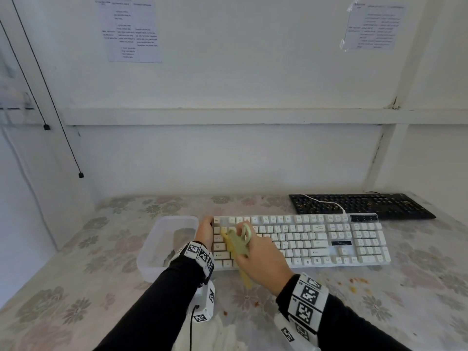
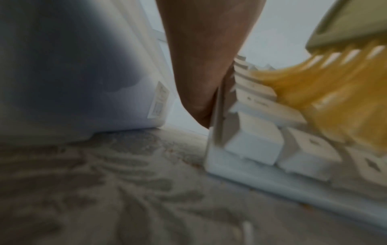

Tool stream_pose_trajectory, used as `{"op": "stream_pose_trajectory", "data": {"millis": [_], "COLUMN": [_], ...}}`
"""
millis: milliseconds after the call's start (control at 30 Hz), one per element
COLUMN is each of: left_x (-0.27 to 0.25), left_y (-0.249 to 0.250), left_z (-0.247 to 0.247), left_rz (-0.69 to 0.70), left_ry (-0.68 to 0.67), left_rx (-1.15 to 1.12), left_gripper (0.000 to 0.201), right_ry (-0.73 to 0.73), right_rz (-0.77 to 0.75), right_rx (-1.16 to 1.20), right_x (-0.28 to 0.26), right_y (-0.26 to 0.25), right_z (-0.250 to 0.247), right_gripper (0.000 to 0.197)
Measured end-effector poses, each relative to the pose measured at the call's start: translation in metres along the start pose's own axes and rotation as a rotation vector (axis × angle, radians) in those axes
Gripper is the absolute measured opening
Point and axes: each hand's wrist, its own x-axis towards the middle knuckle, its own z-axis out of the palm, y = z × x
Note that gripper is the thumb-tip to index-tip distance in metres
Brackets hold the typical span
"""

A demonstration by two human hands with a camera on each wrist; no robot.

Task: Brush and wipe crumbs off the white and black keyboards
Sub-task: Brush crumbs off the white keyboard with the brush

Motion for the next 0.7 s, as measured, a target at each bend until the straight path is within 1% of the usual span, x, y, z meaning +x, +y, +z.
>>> {"op": "stream_pose_trajectory", "data": {"millis": [67, 100, 167, 200, 267, 300, 367, 500, 633, 700], "left_x": [-0.002, -0.005, -0.008, -0.009, -0.011, -0.01, -0.008, -0.006, -0.008, -0.01], "left_y": [0.001, 0.003, 0.005, 0.006, 0.008, 0.008, 0.006, 0.004, 0.004, 0.006], "left_z": [0.0, 0.001, 0.003, 0.005, 0.006, 0.006, 0.006, 0.003, 0.002, 0.004], "left_rz": [0.0, 0.01, 0.054, 0.087, 0.137, 0.145, 0.121, 0.063, 0.034, 0.03], "left_ry": [-0.009, -0.01, -0.017, -0.011, 0.034, 0.047, 0.072, 0.062, 0.063, 0.046], "left_rx": [0.018, 0.032, 0.053, 0.063, 0.074, 0.069, 0.047, 0.02, 0.024, 0.02], "left_gripper": [0.055, 0.053, 0.046, 0.043, 0.037, 0.034, 0.03, 0.028, 0.035, 0.037], "right_ry": [0.003, 0.033, 0.152, 0.212, 0.284, 0.277, 0.21, 0.071, -0.022, -0.049], "right_rz": [-0.019, -0.028, -0.057, -0.069, -0.074, -0.066, -0.038, 0.012, 0.083, 0.089], "right_rx": [0.063, 0.121, 0.184, 0.213, 0.303, 0.316, 0.28, 0.232, 0.225, 0.259], "right_x": [0.003, 0.007, 0.017, 0.022, 0.029, 0.031, 0.029, 0.019, 0.01, 0.007], "right_y": [-0.006, -0.01, -0.016, -0.018, -0.019, -0.018, -0.018, -0.016, -0.01, -0.011], "right_z": [-0.006, -0.008, -0.008, -0.006, 0.003, 0.008, 0.014, 0.017, 0.022, 0.015], "right_gripper": [0.023, 0.018, 0.014, 0.016, 0.028, 0.032, 0.033, 0.034, 0.034, 0.033]}}
